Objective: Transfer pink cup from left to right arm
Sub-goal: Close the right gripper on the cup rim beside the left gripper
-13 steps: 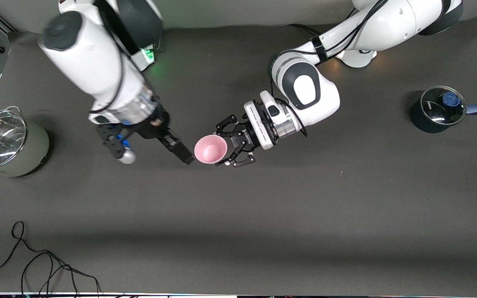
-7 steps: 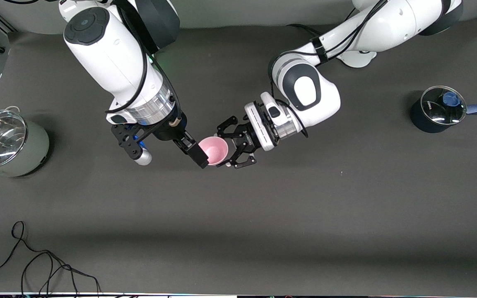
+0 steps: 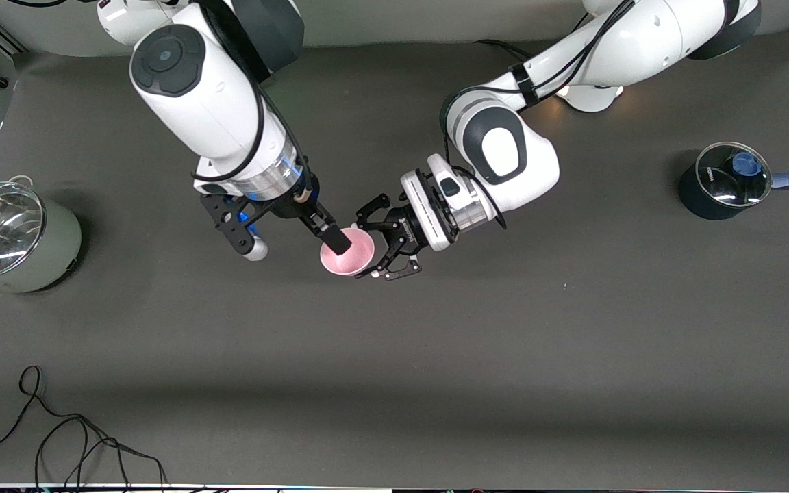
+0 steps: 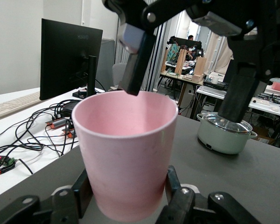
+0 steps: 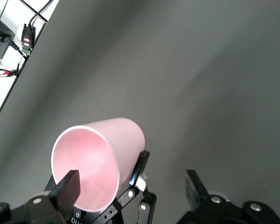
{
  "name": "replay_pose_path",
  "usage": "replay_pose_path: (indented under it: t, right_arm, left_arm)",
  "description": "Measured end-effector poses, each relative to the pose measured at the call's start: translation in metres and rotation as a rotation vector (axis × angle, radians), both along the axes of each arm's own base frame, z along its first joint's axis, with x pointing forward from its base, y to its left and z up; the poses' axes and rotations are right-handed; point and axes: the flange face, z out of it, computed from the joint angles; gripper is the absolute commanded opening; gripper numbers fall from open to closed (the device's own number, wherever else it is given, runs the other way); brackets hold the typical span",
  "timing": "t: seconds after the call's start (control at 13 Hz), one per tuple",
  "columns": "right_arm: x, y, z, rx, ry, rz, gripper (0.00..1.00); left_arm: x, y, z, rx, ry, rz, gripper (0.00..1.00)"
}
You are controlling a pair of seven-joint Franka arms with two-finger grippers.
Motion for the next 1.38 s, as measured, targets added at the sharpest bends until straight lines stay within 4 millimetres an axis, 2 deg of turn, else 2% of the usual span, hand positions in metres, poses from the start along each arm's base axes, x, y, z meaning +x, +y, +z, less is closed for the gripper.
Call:
replay_pose_path:
  t: [0.15,0.31,0.38,0.46,0.54,0.61,0.69,1.07,1.23,1.3,1.38]
  right_arm:
    - [0.001,0.001,-0.007,-0.009,0.015,-0.003,1.0]
    - [0.006,0.004,-0.027,-0.026,0.043,-0.006,0.99]
    - [0.009,0.005,-0.039,-0.035,0.058,-0.008,0.93]
    - [0.011,0.007,-0.048,-0.041,0.069,-0.01,0.8]
    - [0.012,0.007,-0.054,-0.046,0.076,-0.01,0.42]
    - [0.013,0.008,-0.056,-0.047,0.078,-0.011,0.1]
    - [0.013,0.008,-0.056,-0.047,0.078,-0.012,0.0]
    - [0.014,0.006,-0.055,-0.047,0.078,-0.017,0.0]
    - [0.014,0.006,-0.055,-0.047,0.078,-0.019,0.0]
    - [0.014,0.006,-0.055,-0.047,0.078,-0.02,0.0]
    - [0.015,0.005,-0.054,-0.045,0.078,-0.021,0.0]
  left_arm:
    - [0.0,-0.001,0.0,0.0,-0.001,-0.001,0.0]
    - [0.0,-0.001,0.0,0.0,-0.002,0.0,0.0]
    - [0.0,-0.001,0.001,0.0,-0.003,0.001,0.0]
    - [0.001,-0.001,0.001,-0.001,-0.003,0.001,0.0]
    - [0.001,-0.001,0.0,0.003,-0.002,0.004,0.0]
    - [0.001,0.0,-0.001,0.005,0.0,0.006,0.0]
    - [0.002,0.0,-0.001,0.005,0.0,0.006,0.0]
    - [-0.001,-0.005,-0.003,0.013,-0.007,0.0,0.0]
    - [-0.001,-0.005,-0.003,0.013,-0.009,0.0,0.14]
    - [0.0,-0.005,-0.003,0.013,-0.009,0.0,0.33]
    - [0.0,-0.005,-0.002,0.012,-0.01,0.0,0.46]
